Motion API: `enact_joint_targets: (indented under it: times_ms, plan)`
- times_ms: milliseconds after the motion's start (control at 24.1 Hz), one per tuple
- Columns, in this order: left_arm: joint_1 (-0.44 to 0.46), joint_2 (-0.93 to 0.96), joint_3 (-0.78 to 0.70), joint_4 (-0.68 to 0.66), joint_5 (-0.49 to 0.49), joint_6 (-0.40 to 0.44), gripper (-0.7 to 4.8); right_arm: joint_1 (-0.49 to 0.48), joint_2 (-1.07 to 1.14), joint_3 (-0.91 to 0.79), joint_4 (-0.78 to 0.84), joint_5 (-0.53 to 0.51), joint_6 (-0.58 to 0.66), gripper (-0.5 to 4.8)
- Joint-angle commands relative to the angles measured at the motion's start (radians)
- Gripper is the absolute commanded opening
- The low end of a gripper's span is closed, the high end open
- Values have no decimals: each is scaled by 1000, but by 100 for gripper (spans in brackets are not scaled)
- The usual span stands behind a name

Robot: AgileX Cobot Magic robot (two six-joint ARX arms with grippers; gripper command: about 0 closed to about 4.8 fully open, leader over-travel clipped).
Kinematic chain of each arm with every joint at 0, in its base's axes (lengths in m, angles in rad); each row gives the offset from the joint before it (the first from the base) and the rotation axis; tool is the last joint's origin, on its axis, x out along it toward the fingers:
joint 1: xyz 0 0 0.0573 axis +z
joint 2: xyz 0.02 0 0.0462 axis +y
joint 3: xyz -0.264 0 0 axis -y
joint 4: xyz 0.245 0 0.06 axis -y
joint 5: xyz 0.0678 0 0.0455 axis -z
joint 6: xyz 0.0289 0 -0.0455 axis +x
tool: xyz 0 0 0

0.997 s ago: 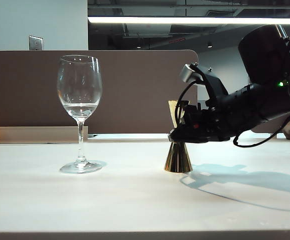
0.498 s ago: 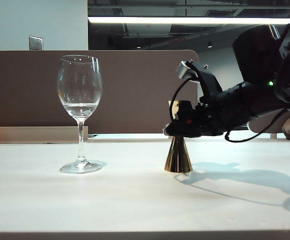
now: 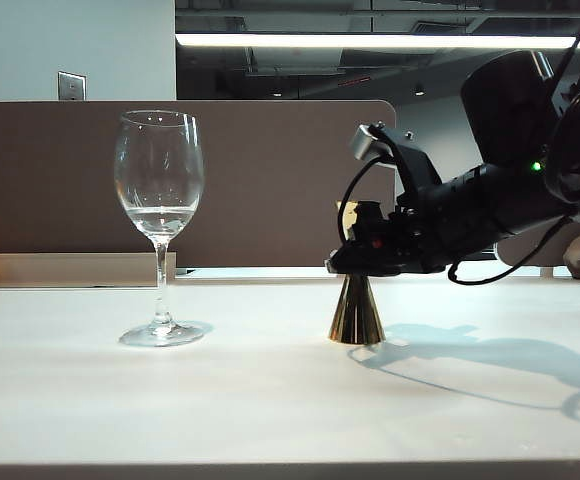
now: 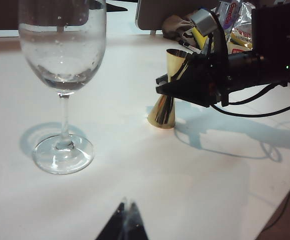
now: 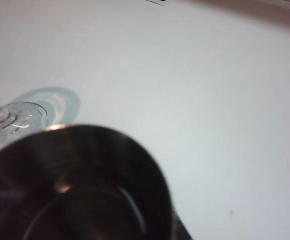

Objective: Pick up the jigger and pour the water inside into the glass.

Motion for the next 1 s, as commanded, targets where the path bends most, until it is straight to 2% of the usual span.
enact_joint_targets:
  times_ms: [42, 457, 498, 582, 623, 997]
  plan:
    - [2, 1, 1, -3, 5, 2, -5, 0, -3, 3, -4, -2, 2, 198]
    - [2, 1, 1, -3, 5, 3, -5, 0, -3, 3, -5, 6, 1, 196]
    - [2, 1, 1, -3, 5, 3, -5, 0, -3, 3, -5, 6, 1, 183]
    - [2, 1, 1, -3, 5, 3, -5, 0, -3, 3, -5, 6, 1, 112]
    - [2, 1, 1, -3, 5, 3, -5, 0, -3, 3, -5, 6, 1, 97]
    - [2, 1, 1, -3, 5, 3, -5, 0, -3, 3, -5, 24, 1, 94]
